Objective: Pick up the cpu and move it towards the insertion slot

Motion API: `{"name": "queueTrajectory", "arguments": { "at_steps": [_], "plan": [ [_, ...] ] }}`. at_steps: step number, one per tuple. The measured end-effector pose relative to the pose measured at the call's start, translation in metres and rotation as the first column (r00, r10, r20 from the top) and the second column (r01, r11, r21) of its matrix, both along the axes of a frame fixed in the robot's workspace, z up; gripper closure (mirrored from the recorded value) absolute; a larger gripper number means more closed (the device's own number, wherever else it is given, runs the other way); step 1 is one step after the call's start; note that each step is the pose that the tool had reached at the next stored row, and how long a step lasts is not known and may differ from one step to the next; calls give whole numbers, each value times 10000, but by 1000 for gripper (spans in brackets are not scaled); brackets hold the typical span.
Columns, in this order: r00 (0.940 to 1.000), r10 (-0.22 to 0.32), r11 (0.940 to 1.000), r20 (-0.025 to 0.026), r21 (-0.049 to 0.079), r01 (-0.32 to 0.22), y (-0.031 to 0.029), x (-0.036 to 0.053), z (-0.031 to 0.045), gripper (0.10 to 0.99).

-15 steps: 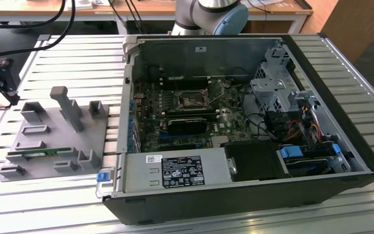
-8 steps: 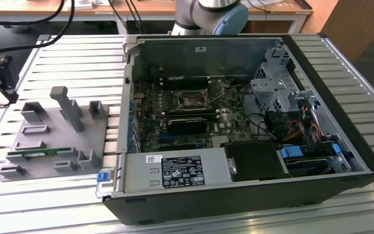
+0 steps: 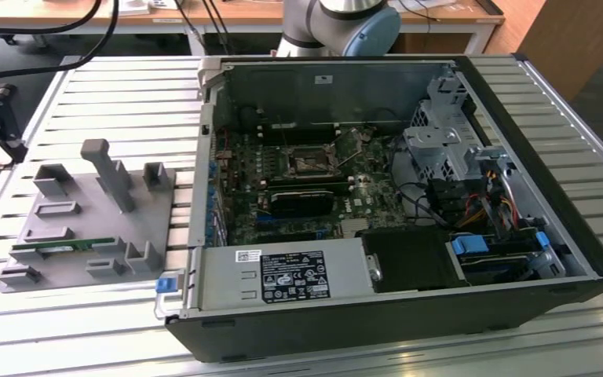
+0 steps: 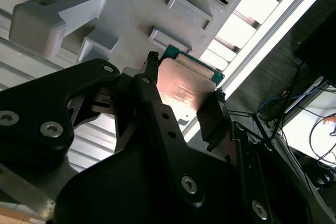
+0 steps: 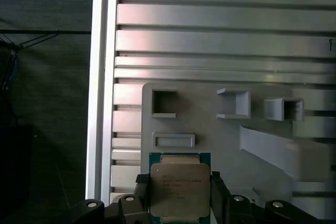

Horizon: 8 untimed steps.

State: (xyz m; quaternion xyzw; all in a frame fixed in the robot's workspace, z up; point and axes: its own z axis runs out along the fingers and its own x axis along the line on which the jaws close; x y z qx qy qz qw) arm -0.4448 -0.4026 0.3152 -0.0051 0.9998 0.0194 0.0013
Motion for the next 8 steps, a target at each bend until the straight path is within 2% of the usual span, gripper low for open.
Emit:
{"name": "queueTrajectory", "arguments": {
  "at_steps": [8],
  "plan": [
    [10000, 0, 10000, 1, -9, 0, 10, 0, 72, 541]
  ]
}}
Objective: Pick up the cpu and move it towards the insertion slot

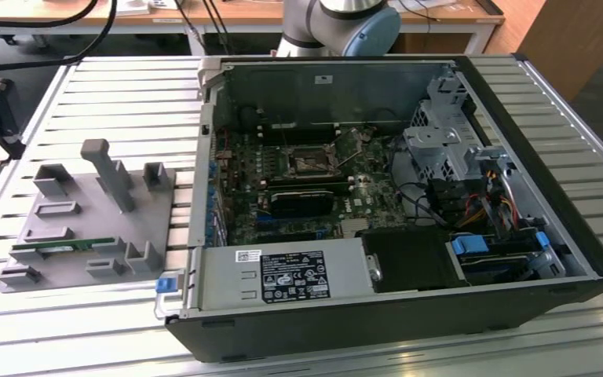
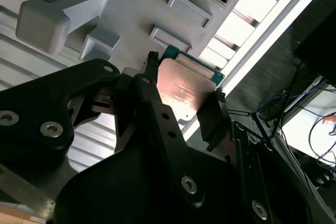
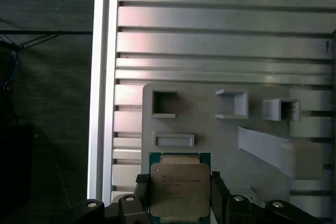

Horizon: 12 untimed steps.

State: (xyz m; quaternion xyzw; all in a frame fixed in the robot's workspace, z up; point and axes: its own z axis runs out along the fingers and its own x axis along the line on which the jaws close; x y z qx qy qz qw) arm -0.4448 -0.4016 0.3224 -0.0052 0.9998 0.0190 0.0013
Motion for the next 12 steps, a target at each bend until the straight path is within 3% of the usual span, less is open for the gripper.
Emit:
{"name": "queueTrajectory", "arguments": {
  "at_steps": [12],
  "plan": [
    [10000, 0, 10000, 3, -37, 0, 23, 0, 132, 541]
  ]
}}
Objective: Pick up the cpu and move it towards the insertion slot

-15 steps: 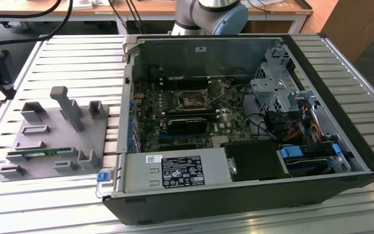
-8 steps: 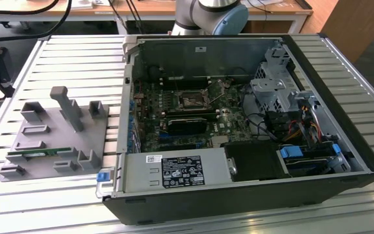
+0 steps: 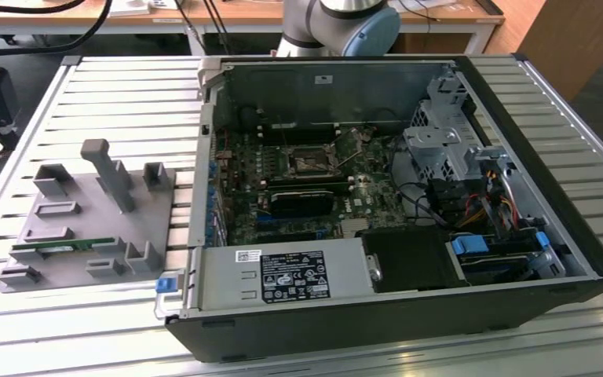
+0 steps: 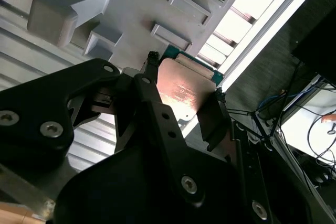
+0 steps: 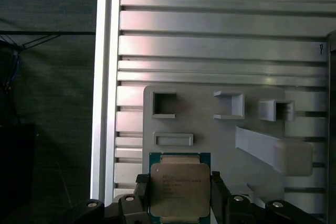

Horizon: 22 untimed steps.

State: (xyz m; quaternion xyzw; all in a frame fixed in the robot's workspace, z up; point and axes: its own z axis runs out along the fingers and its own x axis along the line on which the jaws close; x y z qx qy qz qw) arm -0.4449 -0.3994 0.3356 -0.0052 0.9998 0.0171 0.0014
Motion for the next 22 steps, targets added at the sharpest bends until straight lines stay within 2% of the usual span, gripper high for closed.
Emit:
{"name": "queueTrajectory", "arguments": {
  "at_steps": [22],
  "plan": [
    [10000, 0, 10000, 0, -13, 0, 14, 0, 194, 541]
  ]
}}
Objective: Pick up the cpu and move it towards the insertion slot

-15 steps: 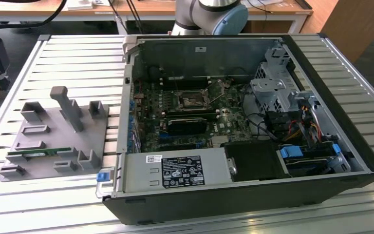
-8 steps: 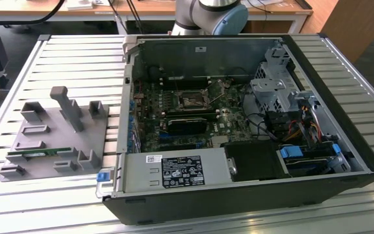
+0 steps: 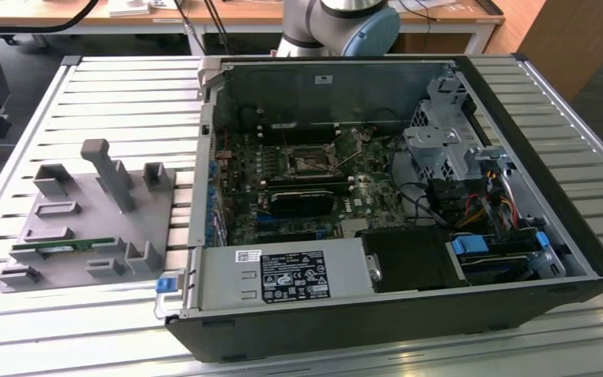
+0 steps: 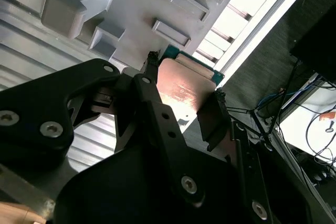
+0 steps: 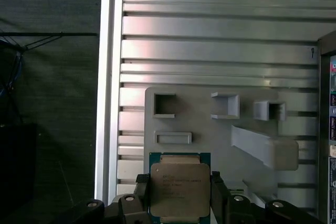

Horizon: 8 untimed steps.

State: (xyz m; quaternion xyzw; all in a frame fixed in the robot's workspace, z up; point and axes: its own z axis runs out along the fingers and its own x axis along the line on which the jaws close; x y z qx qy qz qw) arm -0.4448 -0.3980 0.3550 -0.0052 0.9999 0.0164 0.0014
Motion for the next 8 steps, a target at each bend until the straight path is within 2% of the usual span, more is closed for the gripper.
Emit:
{"name": "queueTrajectory", "arguments": {
  "at_steps": [8],
  "plan": [
    [10000, 0, 10000, 1, -6, 0, 7, 0, 59, 541]
  ]
}}
